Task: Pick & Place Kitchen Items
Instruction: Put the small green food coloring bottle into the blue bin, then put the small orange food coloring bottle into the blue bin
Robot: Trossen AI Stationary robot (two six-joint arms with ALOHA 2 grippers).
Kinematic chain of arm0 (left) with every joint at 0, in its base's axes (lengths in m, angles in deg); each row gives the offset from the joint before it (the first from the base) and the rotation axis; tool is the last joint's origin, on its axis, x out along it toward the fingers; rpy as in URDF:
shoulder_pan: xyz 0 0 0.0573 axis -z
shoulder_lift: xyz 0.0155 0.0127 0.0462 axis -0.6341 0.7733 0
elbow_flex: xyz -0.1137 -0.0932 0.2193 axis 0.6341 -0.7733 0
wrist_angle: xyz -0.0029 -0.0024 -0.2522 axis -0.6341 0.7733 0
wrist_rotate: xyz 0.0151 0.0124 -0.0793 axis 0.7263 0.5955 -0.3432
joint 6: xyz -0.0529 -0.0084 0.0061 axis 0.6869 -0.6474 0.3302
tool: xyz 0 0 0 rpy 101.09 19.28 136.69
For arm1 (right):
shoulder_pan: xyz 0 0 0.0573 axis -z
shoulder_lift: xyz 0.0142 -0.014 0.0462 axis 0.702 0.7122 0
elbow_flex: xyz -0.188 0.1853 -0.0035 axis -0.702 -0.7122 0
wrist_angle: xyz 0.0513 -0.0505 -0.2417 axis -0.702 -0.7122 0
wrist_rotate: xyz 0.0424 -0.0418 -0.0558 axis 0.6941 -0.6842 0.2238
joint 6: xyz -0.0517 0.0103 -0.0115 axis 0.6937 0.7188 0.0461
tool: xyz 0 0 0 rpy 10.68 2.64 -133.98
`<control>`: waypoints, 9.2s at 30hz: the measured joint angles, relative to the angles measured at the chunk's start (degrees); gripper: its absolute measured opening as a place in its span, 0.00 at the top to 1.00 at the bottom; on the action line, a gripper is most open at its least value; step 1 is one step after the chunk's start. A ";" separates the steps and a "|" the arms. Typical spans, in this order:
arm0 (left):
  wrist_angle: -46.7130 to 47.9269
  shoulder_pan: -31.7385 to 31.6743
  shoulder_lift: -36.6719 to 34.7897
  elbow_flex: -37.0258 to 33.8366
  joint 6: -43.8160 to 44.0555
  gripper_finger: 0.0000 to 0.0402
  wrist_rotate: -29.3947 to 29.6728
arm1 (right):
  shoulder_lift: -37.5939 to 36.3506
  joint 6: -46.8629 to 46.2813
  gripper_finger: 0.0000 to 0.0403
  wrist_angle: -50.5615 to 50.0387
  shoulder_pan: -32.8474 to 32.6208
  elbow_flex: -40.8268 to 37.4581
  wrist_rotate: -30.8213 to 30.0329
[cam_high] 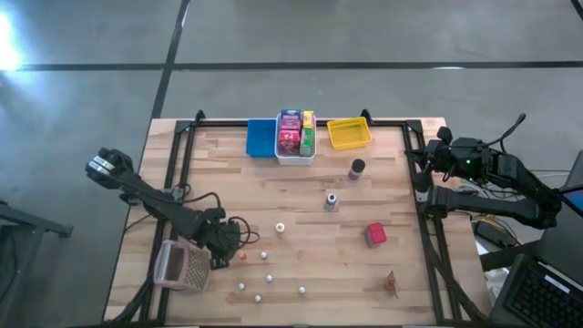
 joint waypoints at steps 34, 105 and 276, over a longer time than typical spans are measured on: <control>0.08 0.00 0.00 0.15 -0.02 0.80 -0.02 | 0.02 -0.03 0.98 0.00 0.01 0.00 0.00; 0.33 -74.69 24.61 40.44 -46.71 0.80 -8.57 | 0.02 -0.02 0.98 0.02 0.00 -0.01 0.01; -4.46 -6.73 17.43 20.94 -37.38 0.63 -3.72 | 0.02 0.05 0.98 0.00 -0.01 0.01 -0.01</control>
